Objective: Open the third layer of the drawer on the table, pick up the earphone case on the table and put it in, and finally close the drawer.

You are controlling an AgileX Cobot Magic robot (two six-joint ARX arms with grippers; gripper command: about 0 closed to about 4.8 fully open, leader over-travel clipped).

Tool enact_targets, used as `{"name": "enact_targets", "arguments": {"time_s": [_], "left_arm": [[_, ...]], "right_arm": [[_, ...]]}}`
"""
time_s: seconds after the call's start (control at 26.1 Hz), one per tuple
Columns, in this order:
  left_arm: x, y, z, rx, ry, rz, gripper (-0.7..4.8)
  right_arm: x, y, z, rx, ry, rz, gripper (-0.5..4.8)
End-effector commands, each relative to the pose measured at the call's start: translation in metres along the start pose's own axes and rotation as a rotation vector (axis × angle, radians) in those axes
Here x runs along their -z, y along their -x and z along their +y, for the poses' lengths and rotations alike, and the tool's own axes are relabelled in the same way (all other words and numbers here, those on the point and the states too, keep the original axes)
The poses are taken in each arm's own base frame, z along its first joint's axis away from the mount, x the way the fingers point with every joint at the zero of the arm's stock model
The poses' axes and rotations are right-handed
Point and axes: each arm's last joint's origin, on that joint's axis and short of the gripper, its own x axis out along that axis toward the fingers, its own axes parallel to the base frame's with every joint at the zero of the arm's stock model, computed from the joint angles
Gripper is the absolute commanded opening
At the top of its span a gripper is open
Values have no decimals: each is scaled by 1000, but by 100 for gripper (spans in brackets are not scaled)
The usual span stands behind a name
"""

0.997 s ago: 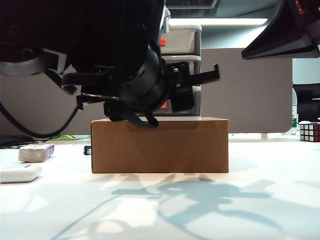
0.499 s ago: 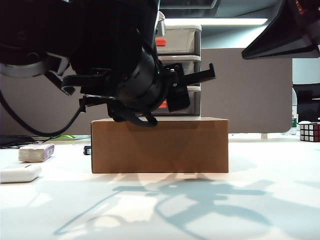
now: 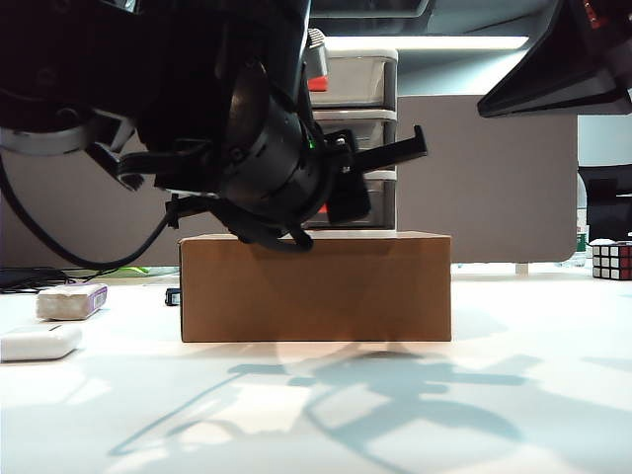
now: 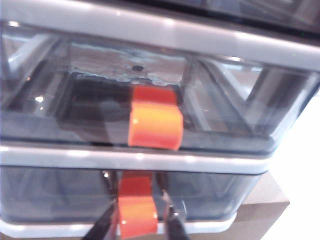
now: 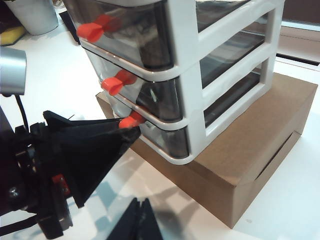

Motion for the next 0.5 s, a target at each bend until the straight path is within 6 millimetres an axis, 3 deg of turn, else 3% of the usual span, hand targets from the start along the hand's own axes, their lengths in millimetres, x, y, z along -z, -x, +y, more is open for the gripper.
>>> {"name": "enact_targets", "arguments": {"time_s": [0.04, 0.5], "left_arm": [[-2, -1, -1, 8, 11, -5, 119], [-2, -1, -1, 7, 11, -6, 114]], "right_arm": [[-4, 0, 0, -2, 14, -21, -2], [-4, 0, 0, -2, 13, -21, -2]]}}
